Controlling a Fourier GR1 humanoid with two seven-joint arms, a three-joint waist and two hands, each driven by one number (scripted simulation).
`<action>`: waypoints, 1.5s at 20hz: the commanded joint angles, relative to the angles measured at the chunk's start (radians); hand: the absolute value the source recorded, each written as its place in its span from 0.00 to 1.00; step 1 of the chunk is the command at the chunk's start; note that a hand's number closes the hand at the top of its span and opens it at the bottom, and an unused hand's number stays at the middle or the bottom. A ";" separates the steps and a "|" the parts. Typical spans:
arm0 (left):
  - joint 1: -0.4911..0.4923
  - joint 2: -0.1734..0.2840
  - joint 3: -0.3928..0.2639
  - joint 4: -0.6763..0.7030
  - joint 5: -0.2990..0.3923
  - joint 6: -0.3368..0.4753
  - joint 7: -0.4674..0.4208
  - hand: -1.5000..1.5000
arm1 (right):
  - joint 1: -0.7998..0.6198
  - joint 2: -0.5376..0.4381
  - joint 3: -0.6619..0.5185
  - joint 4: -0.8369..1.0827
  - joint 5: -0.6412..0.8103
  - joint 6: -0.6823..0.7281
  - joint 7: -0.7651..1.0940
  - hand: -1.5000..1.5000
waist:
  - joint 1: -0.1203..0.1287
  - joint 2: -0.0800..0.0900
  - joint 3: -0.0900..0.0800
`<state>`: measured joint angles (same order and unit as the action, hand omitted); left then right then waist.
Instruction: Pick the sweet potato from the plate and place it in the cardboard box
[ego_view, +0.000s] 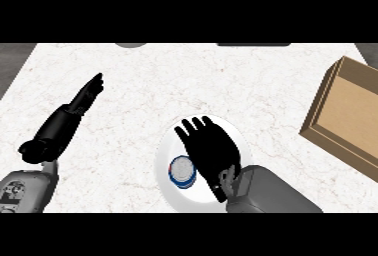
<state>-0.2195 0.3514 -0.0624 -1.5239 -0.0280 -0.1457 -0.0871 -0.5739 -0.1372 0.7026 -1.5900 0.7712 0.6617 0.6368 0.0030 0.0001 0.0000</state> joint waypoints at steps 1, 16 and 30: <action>-0.008 -0.028 0.012 0.006 -0.039 0.005 0.015 0.50 | 0.082 0.006 -0.010 -0.078 0.034 0.045 -0.021 0.00 | -0.004 -0.001 0.000; 0.023 -0.067 0.070 0.021 -0.076 -0.056 -0.032 0.50 | 0.079 0.059 -0.098 0.191 0.255 -0.057 -0.234 0.00 | -0.001 0.000 0.000; 0.001 -0.080 0.082 -0.038 -0.084 -0.094 0.030 0.50 | 0.050 0.056 -0.092 0.367 0.380 -0.327 -0.535 1.00 | 0.003 0.001 0.000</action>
<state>-0.2291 0.2732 0.0213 -1.5419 -0.1087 -0.2268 -0.0610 -0.5305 -0.0651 0.6083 -1.2676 1.1080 0.4495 0.1892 0.0043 0.0007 0.0001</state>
